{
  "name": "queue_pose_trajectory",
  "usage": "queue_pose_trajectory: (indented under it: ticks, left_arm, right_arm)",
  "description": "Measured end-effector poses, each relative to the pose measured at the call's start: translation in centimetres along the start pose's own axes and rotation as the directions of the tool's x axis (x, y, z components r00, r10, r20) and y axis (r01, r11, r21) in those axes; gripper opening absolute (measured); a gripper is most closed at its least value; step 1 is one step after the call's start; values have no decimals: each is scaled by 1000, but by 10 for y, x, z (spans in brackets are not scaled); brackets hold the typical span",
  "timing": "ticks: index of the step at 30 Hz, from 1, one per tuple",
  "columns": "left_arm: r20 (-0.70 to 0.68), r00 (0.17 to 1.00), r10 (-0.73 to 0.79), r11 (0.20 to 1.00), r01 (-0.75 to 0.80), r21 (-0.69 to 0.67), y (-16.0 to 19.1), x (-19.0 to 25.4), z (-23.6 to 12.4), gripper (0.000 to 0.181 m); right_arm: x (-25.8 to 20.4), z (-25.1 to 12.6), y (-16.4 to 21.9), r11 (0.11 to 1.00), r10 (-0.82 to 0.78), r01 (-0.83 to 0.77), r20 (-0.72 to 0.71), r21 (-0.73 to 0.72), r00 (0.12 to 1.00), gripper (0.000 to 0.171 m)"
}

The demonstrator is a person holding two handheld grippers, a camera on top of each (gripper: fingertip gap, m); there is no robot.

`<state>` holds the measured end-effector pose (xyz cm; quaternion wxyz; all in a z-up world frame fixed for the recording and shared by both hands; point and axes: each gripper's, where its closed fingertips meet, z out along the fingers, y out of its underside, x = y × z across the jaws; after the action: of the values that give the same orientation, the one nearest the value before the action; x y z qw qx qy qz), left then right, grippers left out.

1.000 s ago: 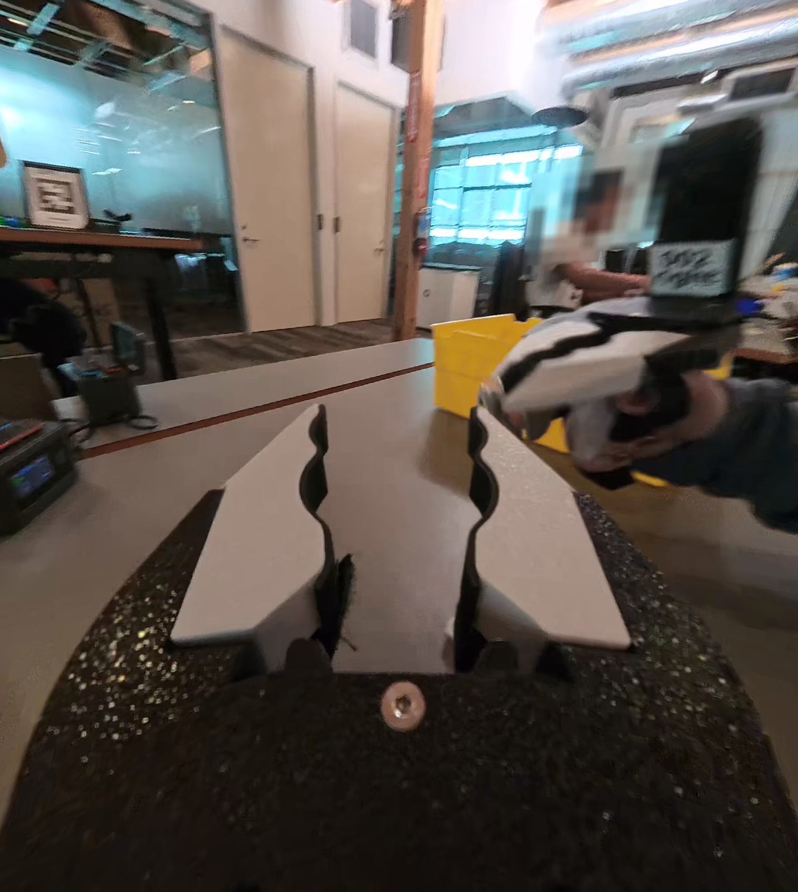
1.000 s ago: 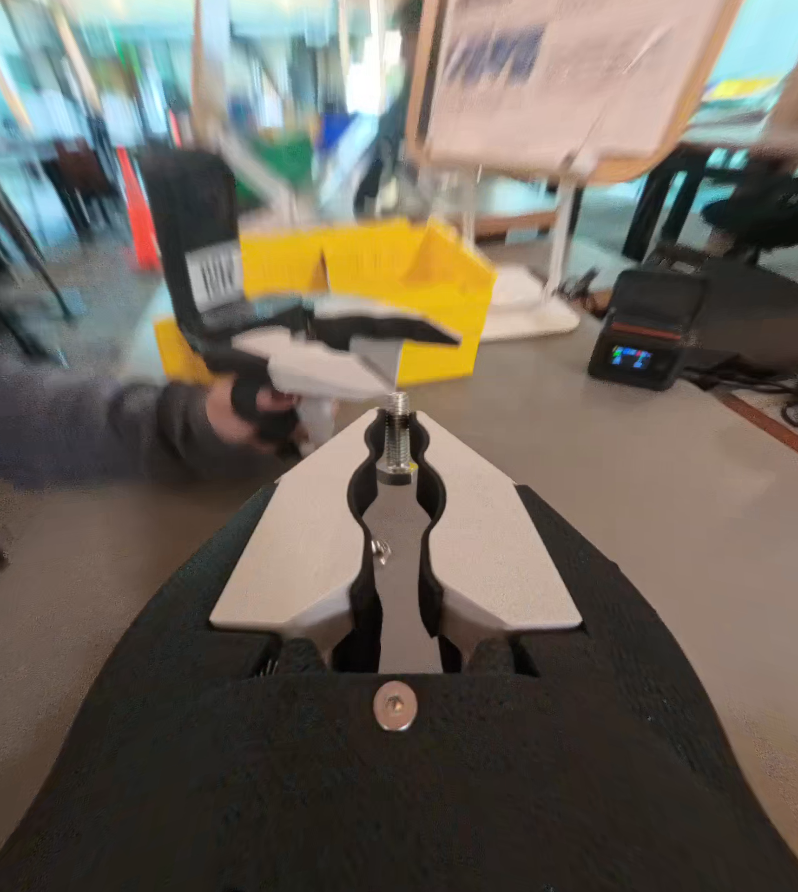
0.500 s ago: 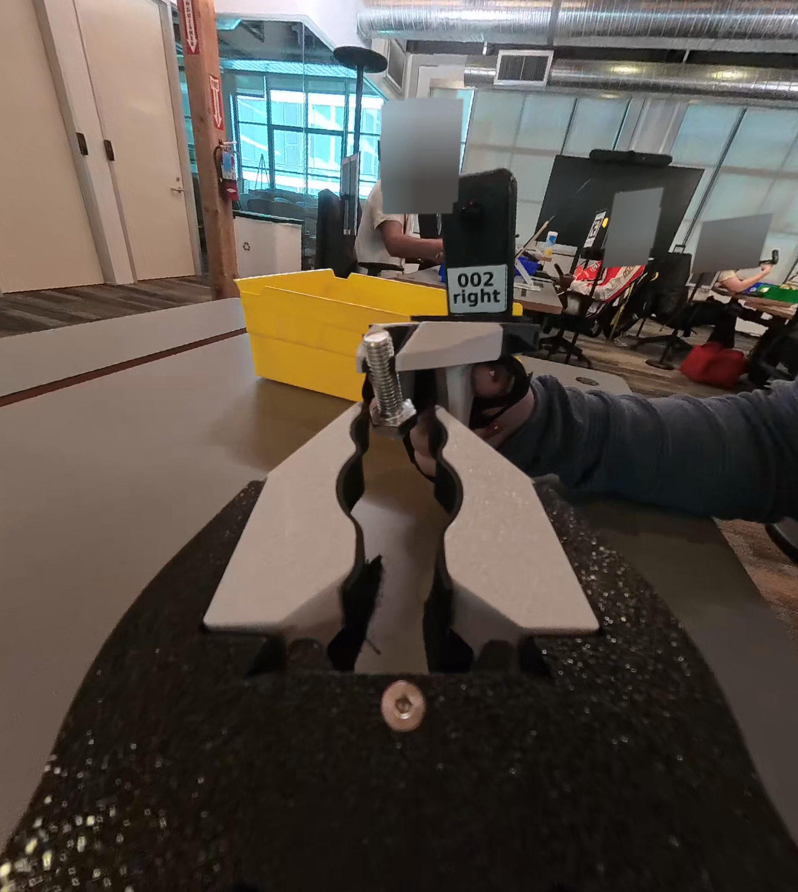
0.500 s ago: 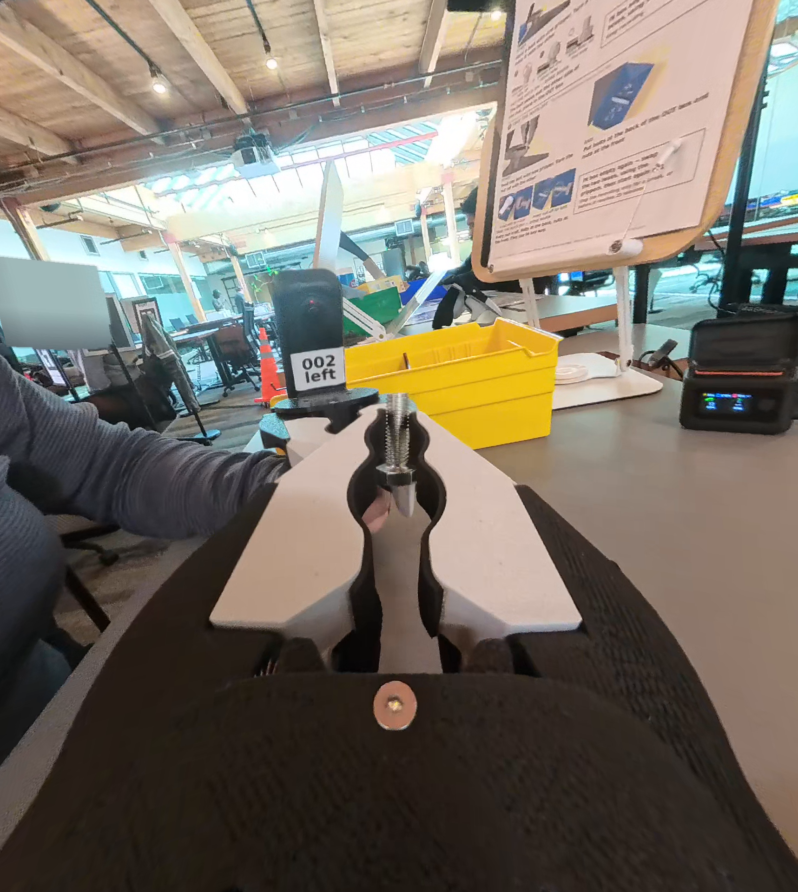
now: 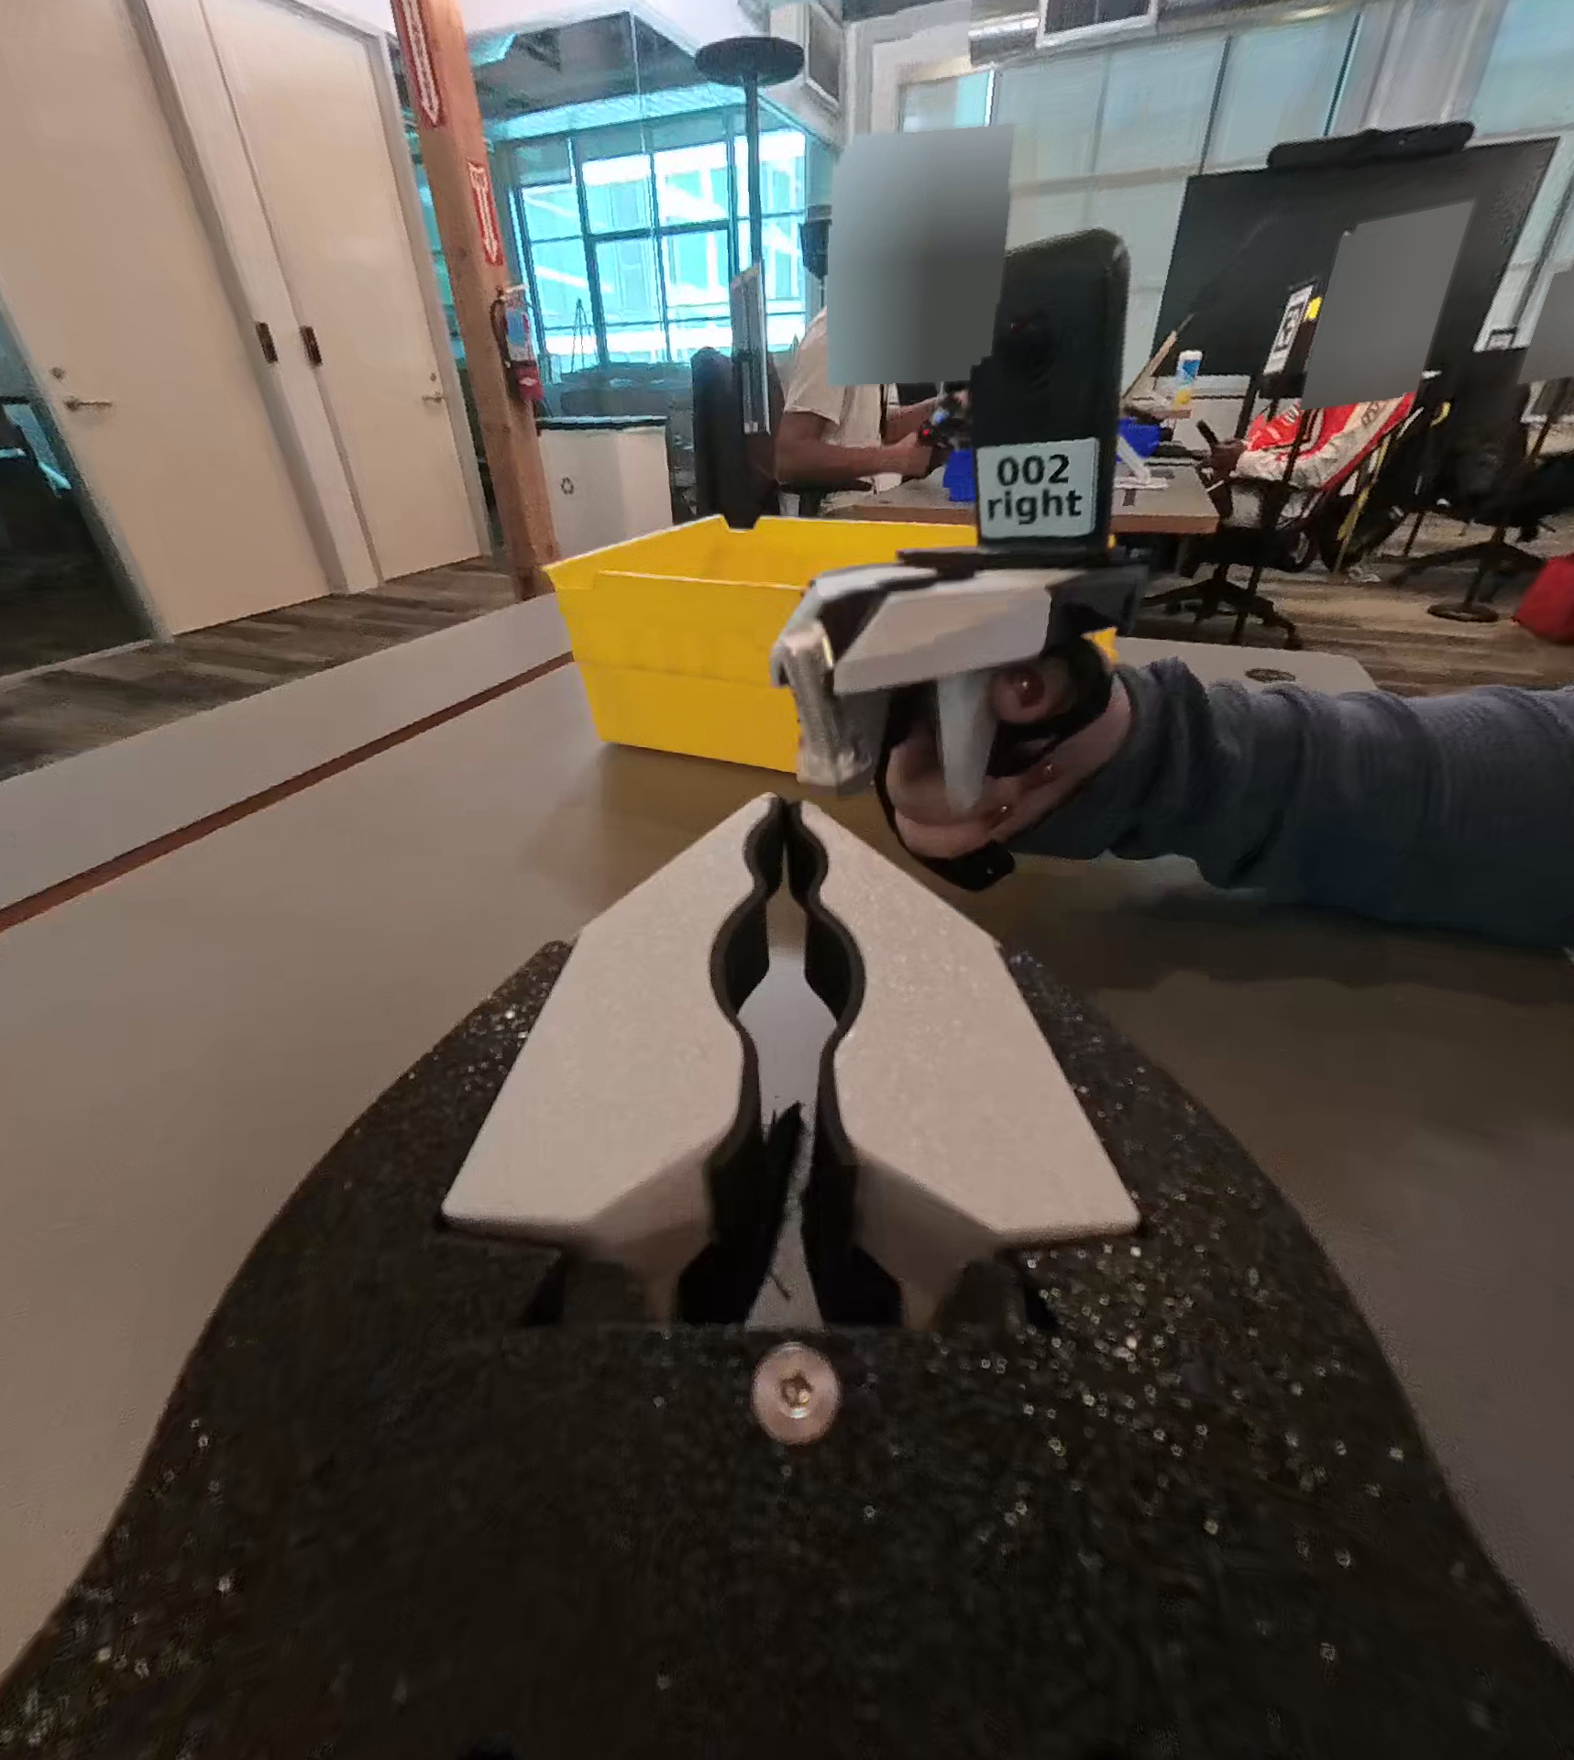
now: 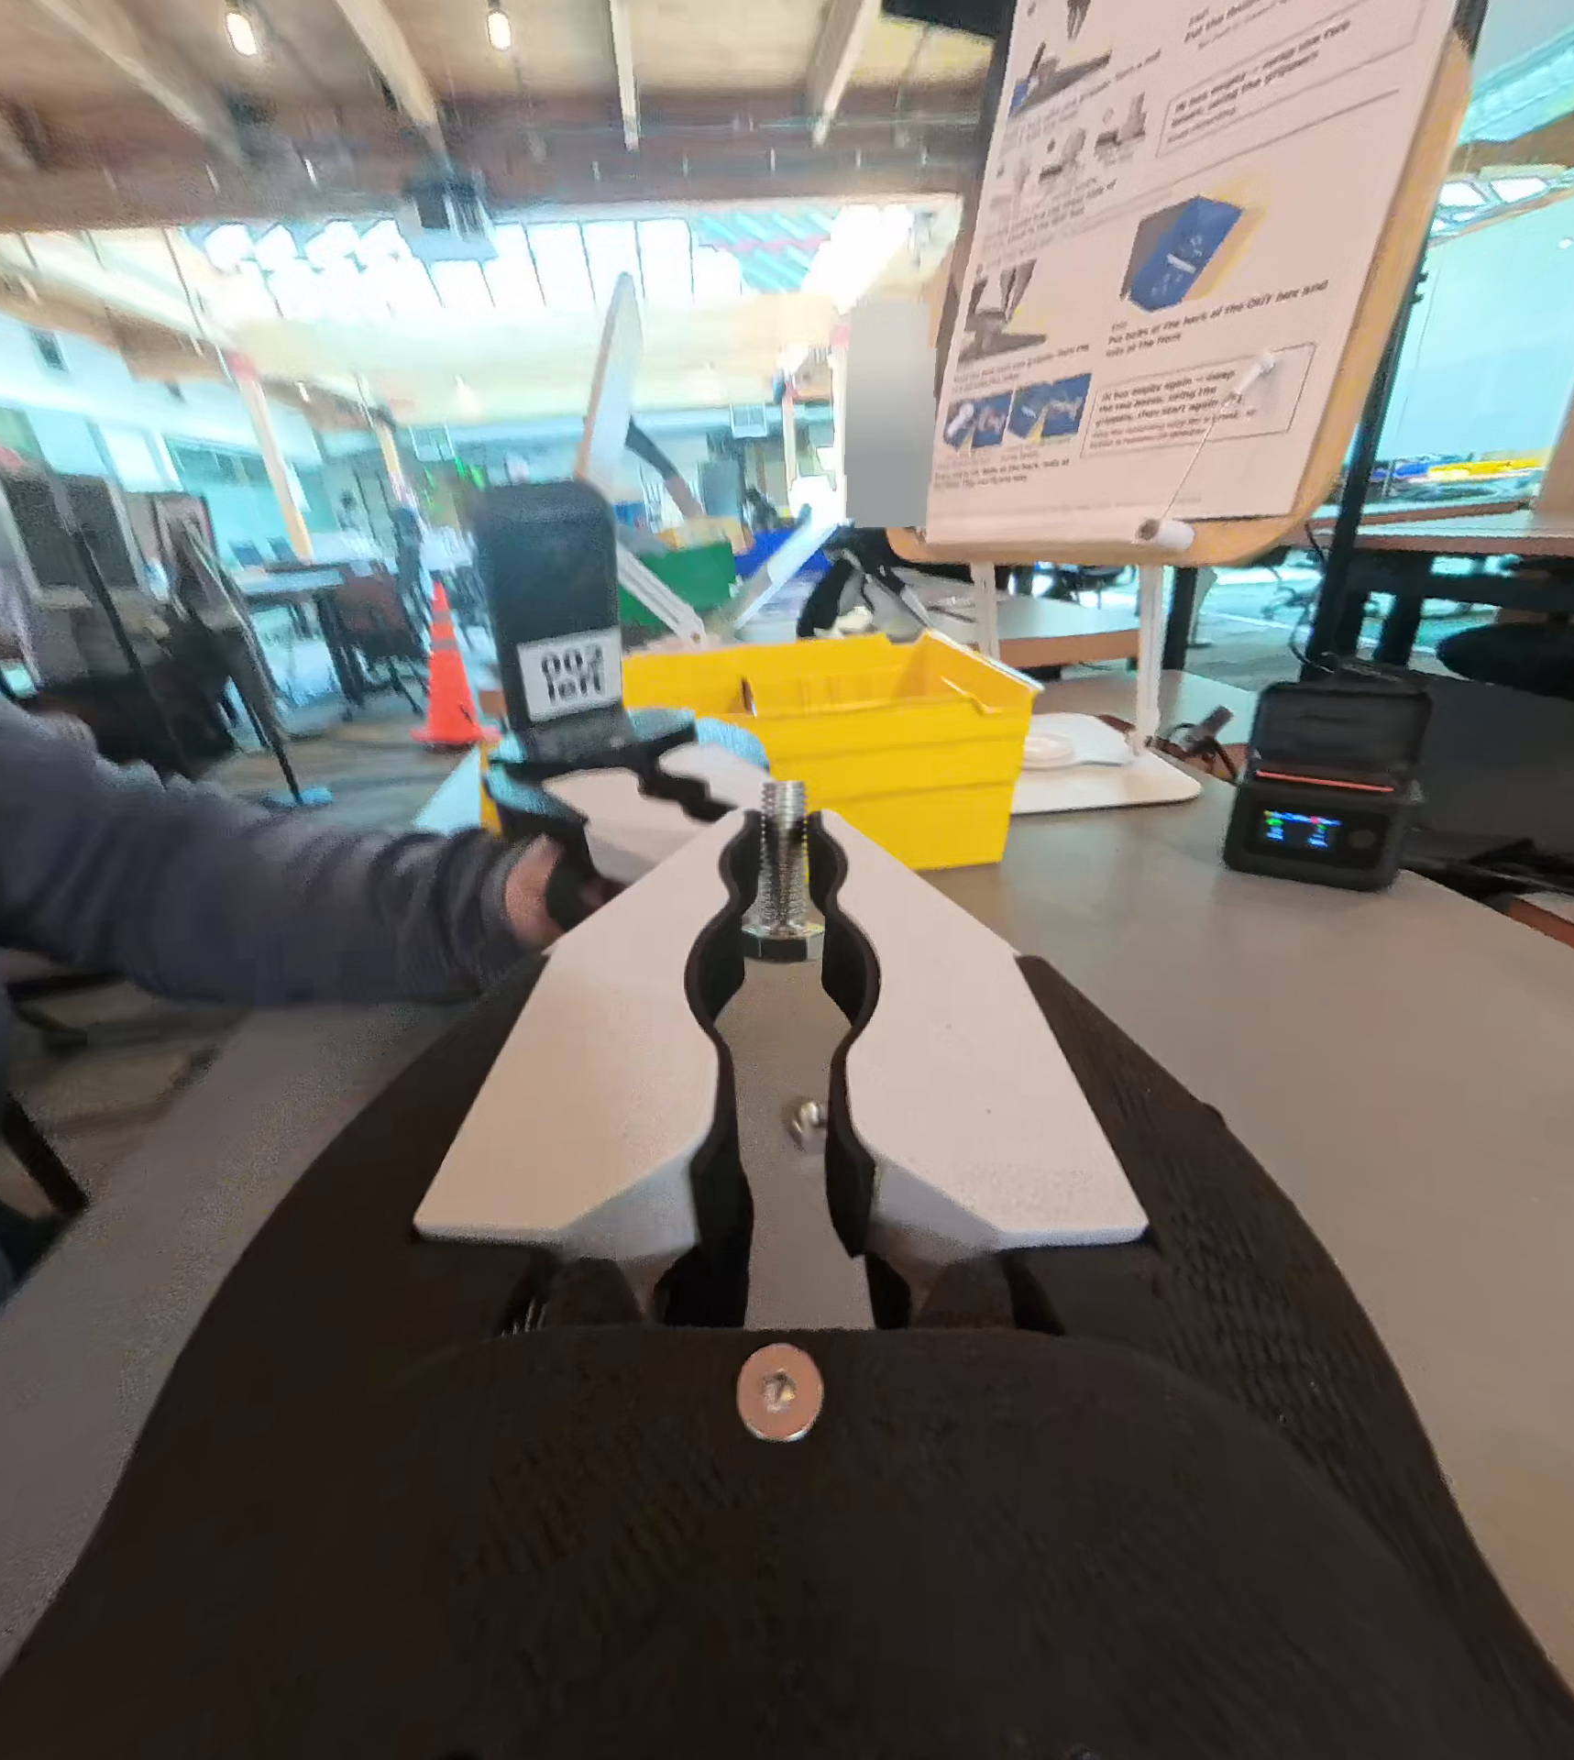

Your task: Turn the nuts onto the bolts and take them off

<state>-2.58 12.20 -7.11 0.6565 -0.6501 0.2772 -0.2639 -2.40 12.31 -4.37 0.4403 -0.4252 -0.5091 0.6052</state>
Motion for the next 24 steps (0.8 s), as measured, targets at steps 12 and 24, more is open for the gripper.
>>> queue_pose_trajectory:
  ticks: [12,24]
  left_arm:
    - [-130,986,-101,995,102,-3,6,22,9,32]
    - [-96,994,-53,996,46,-72,8,9,0,16]
  right_arm:
    - [-19,11,3,1000,20,-19,80,-4,997,7]
    - [-10,3,14,996,-28,32,45,-81,999,8]
